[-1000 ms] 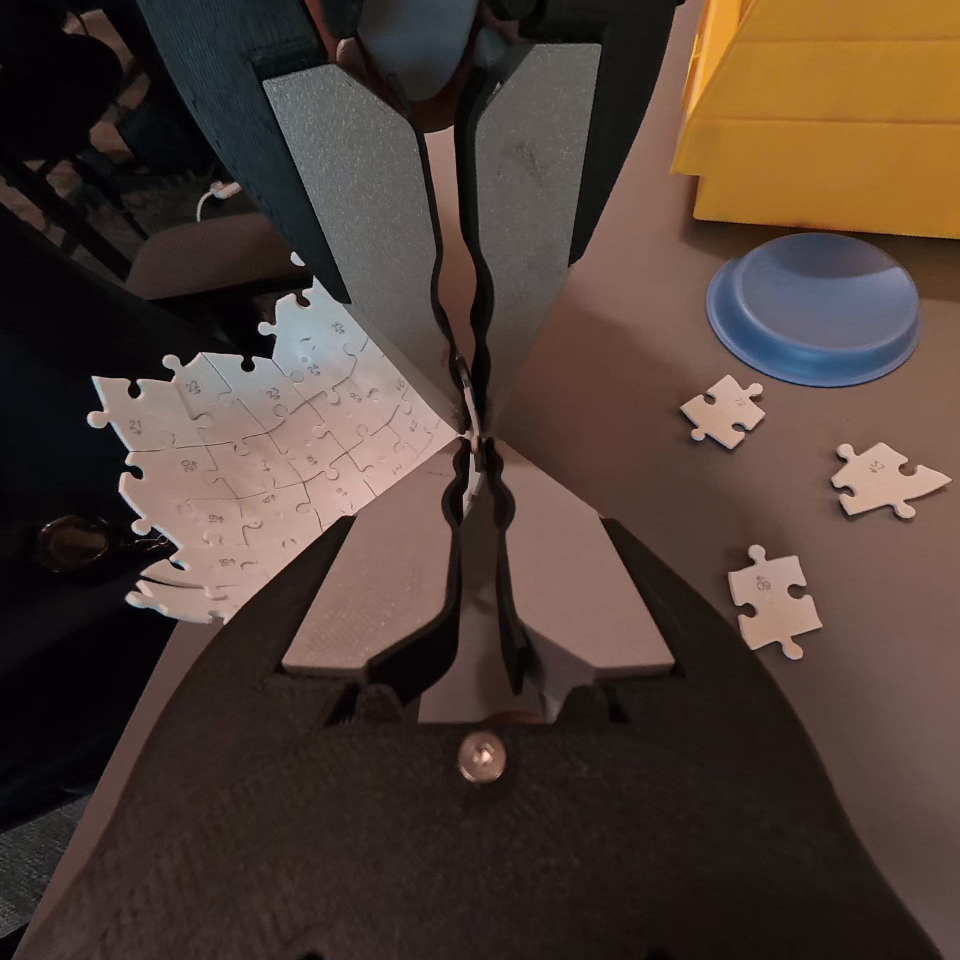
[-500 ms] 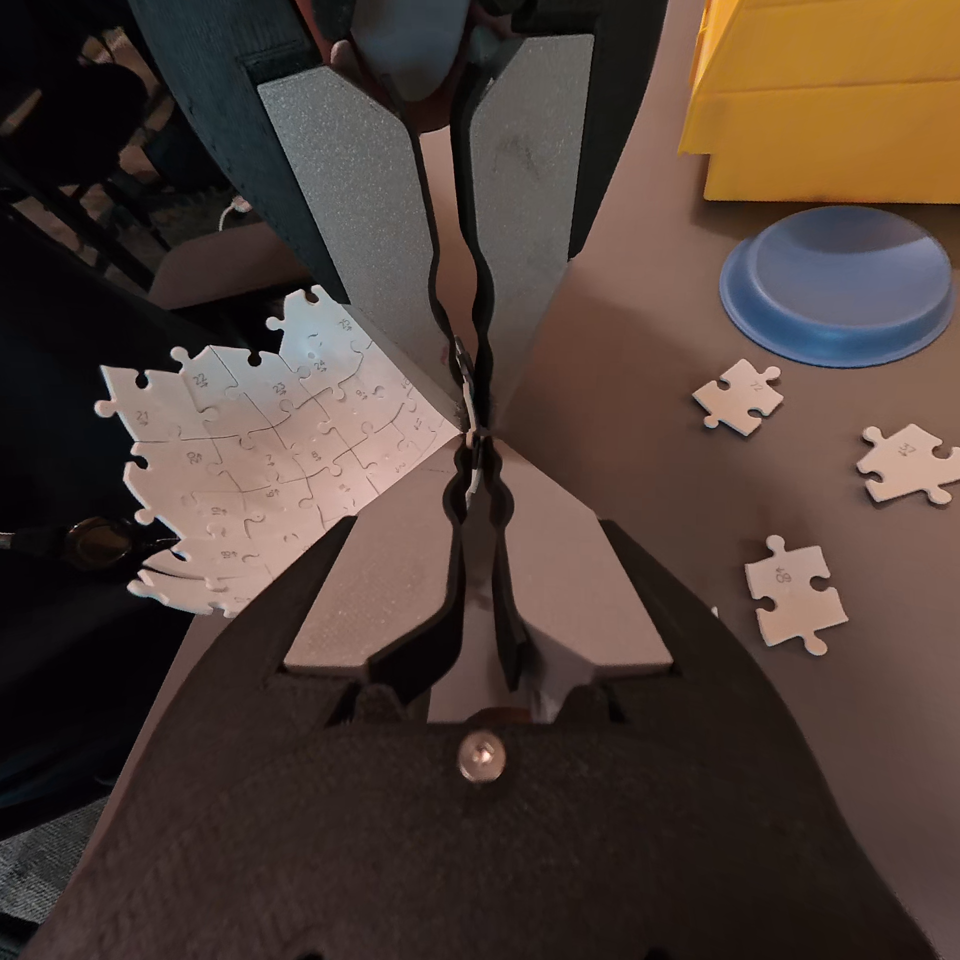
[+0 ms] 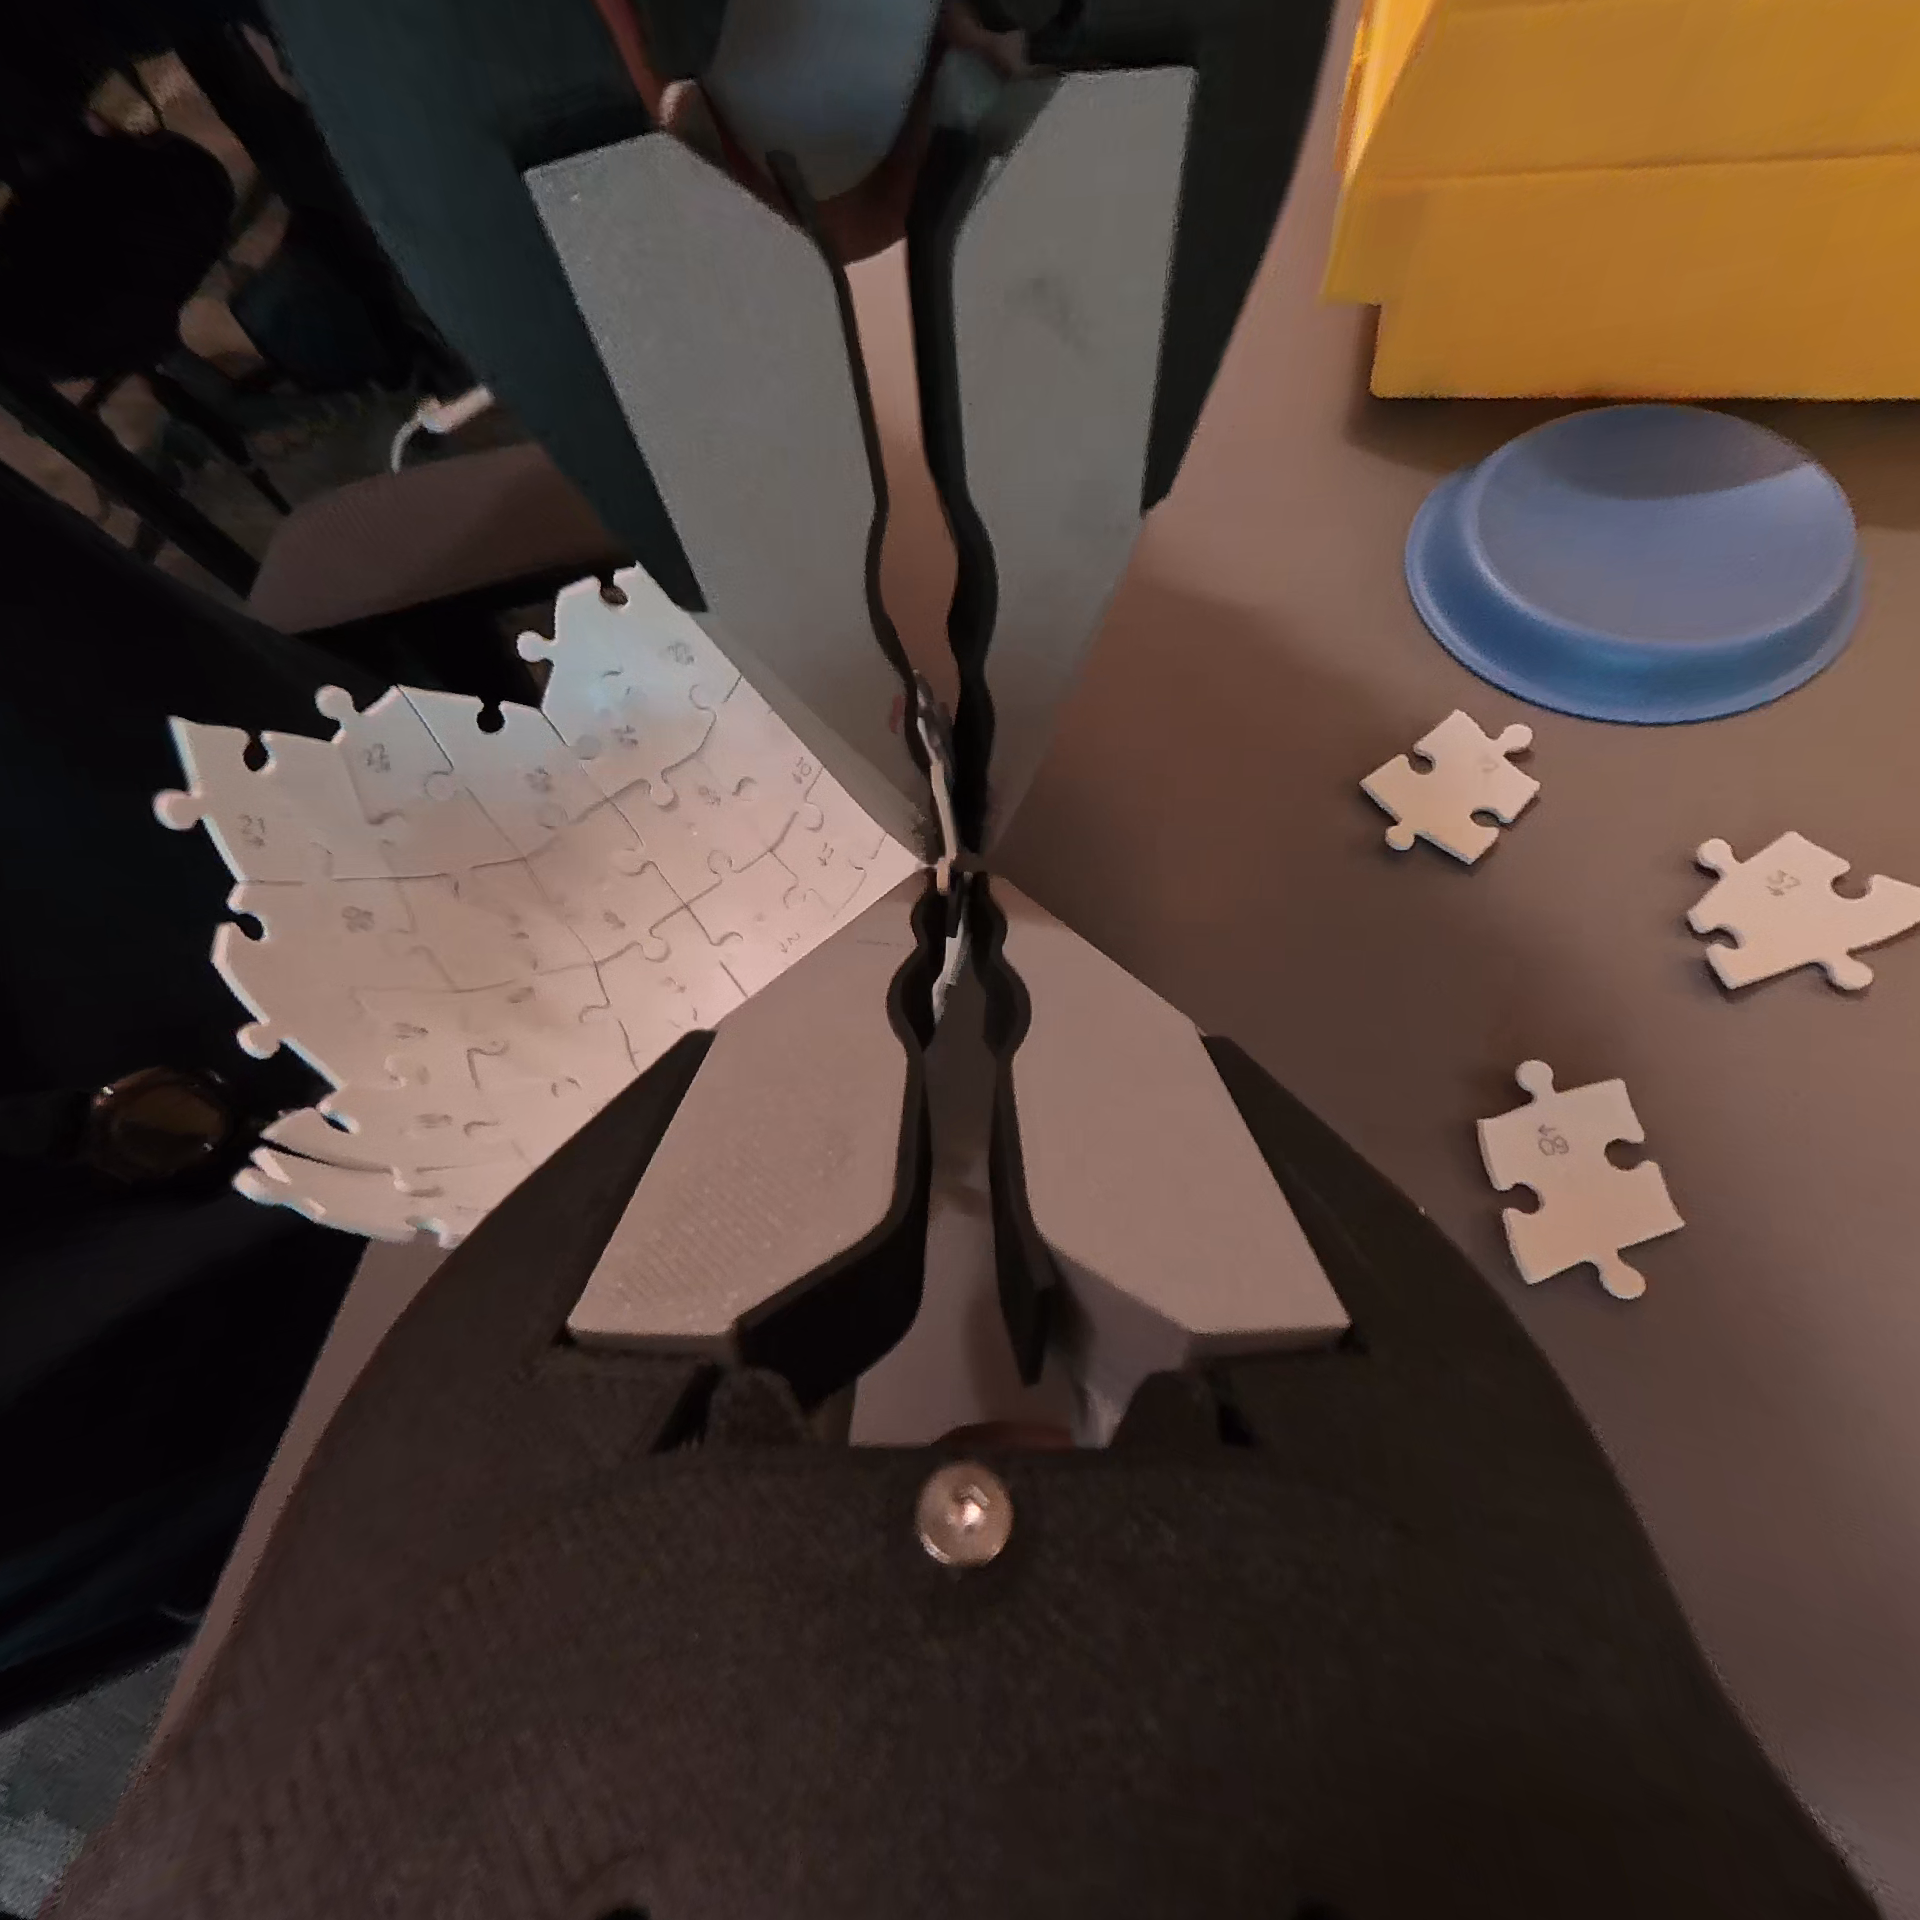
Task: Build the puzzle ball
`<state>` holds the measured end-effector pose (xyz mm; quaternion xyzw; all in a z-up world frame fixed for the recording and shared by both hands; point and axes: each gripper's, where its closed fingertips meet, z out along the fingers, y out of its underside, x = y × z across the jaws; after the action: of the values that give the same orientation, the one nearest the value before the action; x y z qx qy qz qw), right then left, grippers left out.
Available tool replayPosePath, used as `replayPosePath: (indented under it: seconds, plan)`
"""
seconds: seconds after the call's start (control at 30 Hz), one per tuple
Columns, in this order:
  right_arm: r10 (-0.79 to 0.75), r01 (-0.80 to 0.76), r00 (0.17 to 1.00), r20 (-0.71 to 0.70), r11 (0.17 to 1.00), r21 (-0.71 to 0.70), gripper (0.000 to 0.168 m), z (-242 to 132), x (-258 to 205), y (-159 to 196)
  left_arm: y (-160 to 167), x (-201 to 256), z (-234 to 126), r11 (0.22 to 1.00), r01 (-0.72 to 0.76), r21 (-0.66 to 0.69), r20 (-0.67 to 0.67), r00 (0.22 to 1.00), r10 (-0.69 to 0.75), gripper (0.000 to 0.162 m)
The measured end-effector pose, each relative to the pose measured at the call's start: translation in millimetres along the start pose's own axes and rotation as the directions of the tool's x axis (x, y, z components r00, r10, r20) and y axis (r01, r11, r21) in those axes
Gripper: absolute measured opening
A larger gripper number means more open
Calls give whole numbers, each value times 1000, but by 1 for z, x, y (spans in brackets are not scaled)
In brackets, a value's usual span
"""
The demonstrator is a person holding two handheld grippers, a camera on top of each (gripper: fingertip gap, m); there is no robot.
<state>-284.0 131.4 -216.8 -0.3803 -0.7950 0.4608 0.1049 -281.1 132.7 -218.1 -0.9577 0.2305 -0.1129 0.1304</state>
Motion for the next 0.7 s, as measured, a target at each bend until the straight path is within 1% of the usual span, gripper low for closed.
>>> replayPosePath:
  seconds: [0.07, 0.13, 0.2, 0.27, 0.43, 0.53, 0.63, 0.7]
  plan:
    - [47, -47, 999, 6, 999, 10, 3, -3, 4, -1, -2, -1, -2, 1000, 3, 16, 0, 1000, -3, 1]
    - [45, -45, 999, -21, 999, 27, 10, -11, 10, -4, -1, -2, -3, 1000, 1, 10, 3, 1000, -1, 1]
    - [55, -54, 998, -18, 996, 68, 10, -21, 12, -10, 0, -2, -3, 1000, 10, 15, -4, 1000, -10, 1]
    - [57, -54, 998, -30, 994, 90, 6, -26, 15, -12, 1, -1, -2, 1000, 12, 8, -12, 1000, -12, 1]
    - [44, -44, 999, -6, 998, 47, 0, -14, 10, -5, 0, 1, -1, 1000, 11, 13, -18, 1000, -11, 1]
    - [42, -43, 999, 20, 998, 39, 0, -10, 7, -2, 2, 3, 2, 1000, 6, -2, -25, 1000, -6, 2]
    - [89, -93, 993, 71, 994, 57, 0, -11, 6, -2, 2, 5, 2, 1000, 6, 3, -33, 999, -6, 2]
    - [106, -112, 991, 77, 992, 67, 6, -14, 8, -1, 1, 5, 2, 1000, 9, 9, -39, 999, -8, 2]
